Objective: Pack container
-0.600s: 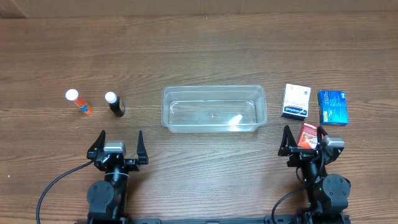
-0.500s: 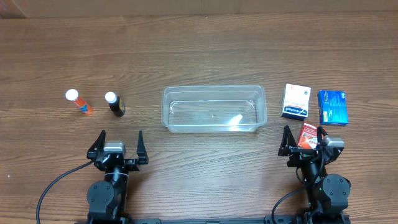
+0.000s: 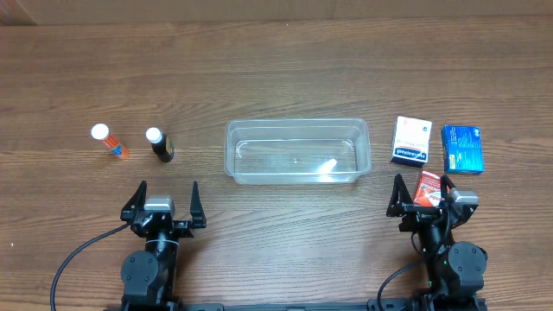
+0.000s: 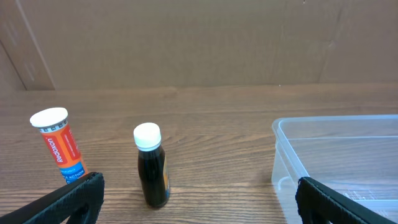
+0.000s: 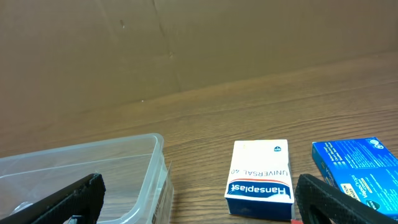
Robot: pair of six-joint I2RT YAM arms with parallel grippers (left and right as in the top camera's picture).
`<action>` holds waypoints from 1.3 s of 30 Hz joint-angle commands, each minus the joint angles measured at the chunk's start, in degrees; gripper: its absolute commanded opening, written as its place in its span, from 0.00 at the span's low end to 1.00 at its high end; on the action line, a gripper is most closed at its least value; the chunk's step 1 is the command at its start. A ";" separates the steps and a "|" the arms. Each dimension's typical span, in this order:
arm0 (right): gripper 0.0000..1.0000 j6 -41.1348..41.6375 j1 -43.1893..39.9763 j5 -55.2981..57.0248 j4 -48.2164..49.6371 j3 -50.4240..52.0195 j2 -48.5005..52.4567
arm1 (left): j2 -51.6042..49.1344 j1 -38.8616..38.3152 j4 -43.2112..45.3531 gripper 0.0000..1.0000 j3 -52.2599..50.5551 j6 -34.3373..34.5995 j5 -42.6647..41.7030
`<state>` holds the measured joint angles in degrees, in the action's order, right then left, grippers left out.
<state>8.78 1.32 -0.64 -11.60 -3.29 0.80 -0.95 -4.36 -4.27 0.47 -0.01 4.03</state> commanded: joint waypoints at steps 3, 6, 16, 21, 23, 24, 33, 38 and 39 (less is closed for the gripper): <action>1.00 0.02 0.22 0.13 0.44 0.02 -0.42 | 0.42 0.31 0.20 1.00 -0.20 -0.87 -0.70; 1.00 0.02 0.22 0.13 0.44 0.02 -0.42 | 0.42 0.31 0.17 1.00 -0.20 -0.87 -0.70; 1.00 0.04 0.22 -0.22 0.46 0.02 -0.42 | 0.42 0.31 0.20 1.00 -0.20 -0.87 -0.68; 1.00 0.02 0.22 -0.50 0.59 0.02 -0.42 | 0.42 0.31 0.22 1.00 -0.20 -0.92 -1.03; 1.00 0.70 0.22 -1.40 1.09 0.00 -0.42 | 0.42 0.31 0.15 1.00 -0.20 -0.68 -1.22; 1.00 1.86 0.22 -2.03 1.29 0.00 -0.42 | 0.42 0.31 0.28 1.00 -0.20 0.26 -1.33; 1.00 9.05 0.22 -3.32 -8.37 -11.30 5.25 | -2.93 0.26 -0.52 1.00 11.39 10.58 -5.31; 1.00 8.79 0.22 -4.28 -17.18 -31.98 27.06 | -18.86 0.26 -5.22 1.00 28.33 10.56 -5.60; 1.00 8.41 0.22 -5.01 -19.78 -36.65 32.37 | -24.87 0.26 -8.90 1.00 33.83 10.54 -5.57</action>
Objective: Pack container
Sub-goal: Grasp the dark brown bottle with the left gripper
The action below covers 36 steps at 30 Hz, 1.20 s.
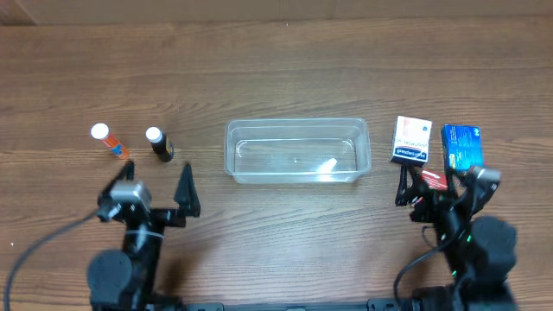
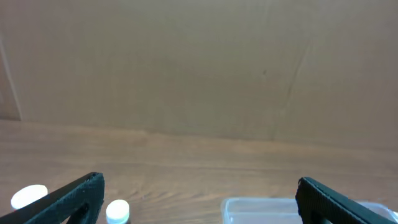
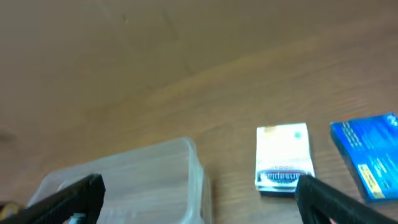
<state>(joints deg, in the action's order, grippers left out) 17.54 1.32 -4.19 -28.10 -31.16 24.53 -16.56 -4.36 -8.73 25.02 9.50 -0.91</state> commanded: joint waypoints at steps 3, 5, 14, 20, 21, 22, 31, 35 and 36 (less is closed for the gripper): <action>1.00 -4.39 0.22 -3.02 -13.55 -24.02 26.56 | -25.92 0.26 -17.79 1.00 25.09 0.83 -0.63; 1.00 -4.50 0.22 -2.99 -20.92 -31.32 35.87 | -36.06 0.26 -27.80 1.00 35.01 0.81 -2.47; 1.00 -5.57 -0.66 1.57 -34.88 -38.32 47.12 | -48.61 0.33 -51.56 1.00 47.39 3.04 -6.21; 1.00 -5.60 -0.72 2.64 -37.81 -38.29 47.17 | -60.50 8.24 -58.77 1.00 60.94 5.20 -3.17; 1.00 -5.57 -0.72 2.64 -37.77 -38.29 47.17 | -63.60 9.38 -59.34 1.00 62.90 5.05 -3.17; 1.00 -5.57 -0.72 2.64 -37.77 -38.29 47.17 | -66.53 10.16 -59.98 1.00 64.50 4.98 -3.10; 1.00 -5.57 -0.70 2.64 -37.00 -38.21 47.30 | -91.30 11.89 -56.74 1.00 67.41 4.20 -0.96; 1.00 -5.57 -0.70 2.64 -36.96 -38.18 47.30 | -94.29 11.89 -54.16 0.93 67.41 4.22 2.58; 1.00 -5.57 -0.70 2.64 -36.98 -38.18 47.30 | -94.49 11.89 -54.03 0.90 67.38 4.20 2.86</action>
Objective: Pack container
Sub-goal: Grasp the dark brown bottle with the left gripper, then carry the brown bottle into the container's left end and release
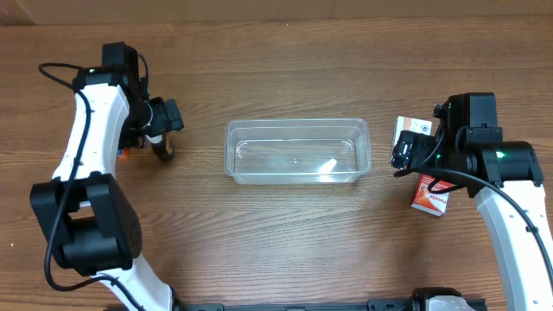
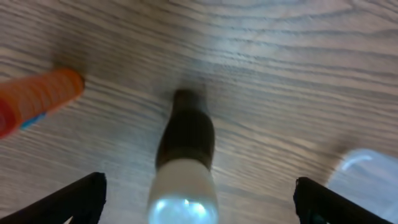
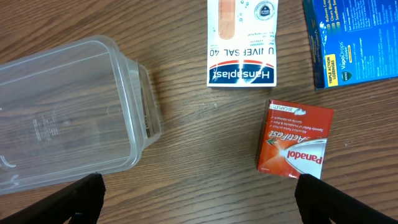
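Observation:
A clear plastic container stands mid-table. To its left, a dark bottle with a white cap stands upright, and my left gripper hangs open right over it, a finger on either side. An orange tube lies beside the bottle. My right gripper is open above bare wood between the container and a red Panadol box. Beyond them lie a white Hansaplast box and a blue box.
In the overhead view the left arm reaches out to the far left, covering most of the orange tube. The right arm stands over the blue box. The Panadol box lies nearest the front edge.
Both arms have reached out from the front edge and now look down. The left gripper is over the dark bottle. The right one is over the table beside the boxes. Nothing has been picked up.
Both grippers sat open and low at the front edge, looking level across the table. Then each was raised and tilted. Now the left one straddles the dark bottle from above and the right one hovers by the Panadol box. The objects stay where they were.

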Robot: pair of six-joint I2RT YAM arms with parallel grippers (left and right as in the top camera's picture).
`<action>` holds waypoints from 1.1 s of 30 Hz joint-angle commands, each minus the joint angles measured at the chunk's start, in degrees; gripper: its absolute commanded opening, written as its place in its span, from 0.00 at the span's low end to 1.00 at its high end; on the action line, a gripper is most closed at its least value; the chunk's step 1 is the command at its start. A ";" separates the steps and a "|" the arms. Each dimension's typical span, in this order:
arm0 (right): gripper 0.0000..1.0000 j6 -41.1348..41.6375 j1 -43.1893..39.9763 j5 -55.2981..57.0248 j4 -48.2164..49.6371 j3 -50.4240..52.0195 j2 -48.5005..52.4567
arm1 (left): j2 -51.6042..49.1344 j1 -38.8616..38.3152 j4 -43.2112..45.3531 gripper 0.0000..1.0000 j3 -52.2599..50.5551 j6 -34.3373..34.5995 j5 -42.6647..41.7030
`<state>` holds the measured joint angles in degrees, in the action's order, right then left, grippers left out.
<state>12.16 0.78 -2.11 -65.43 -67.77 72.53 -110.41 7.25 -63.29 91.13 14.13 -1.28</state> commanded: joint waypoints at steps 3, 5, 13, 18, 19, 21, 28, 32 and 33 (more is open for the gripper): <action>1.00 -0.20 -0.15 0.57 0.37 -1.57 -0.70 | -0.94 0.24 0.26 0.66 1.20 -0.42 3.19; 1.00 -0.20 -0.15 0.57 0.37 -1.57 -0.70 | -0.94 0.24 0.09 0.59 1.20 -0.39 3.19; 1.00 -0.22 -0.15 0.57 0.37 -1.57 -0.70 | -0.94 0.24 -1.40 0.30 1.16 -0.39 3.17; 1.00 -0.20 -0.15 0.57 0.37 -1.57 -0.70 | -0.92 0.24 -1.64 0.07 1.20 -0.39 3.15; 1.00 -0.22 -0.15 0.57 0.37 -1.57 -0.70 | -0.76 0.22 -2.14 0.04 1.70 -0.33 2.49; 1.00 -0.22 -0.15 0.59 0.37 -1.57 -0.70 | -0.04 0.09 -3.82 0.04 3.65 0.11 -0.22; 1.00 -0.20 -0.15 0.57 0.33 -1.57 -0.70 | 11.21 -11.67 -17.84 0.04 20.68 1.33 -3.02; 1.00 -0.20 -0.15 0.55 0.33 -1.57 -0.70 | 16.20 -21.66 -17.88 0.04 21.38 6.43 -2.75; 1.00 -0.20 -0.15 0.55 0.24 -1.57 -0.70 | 16.00 -24.13 -17.88 0.04 21.29 7.21 -2.71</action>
<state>12.14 0.78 -2.09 -65.41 -67.79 72.53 -96.12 -11.84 -81.10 111.24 16.78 -3.27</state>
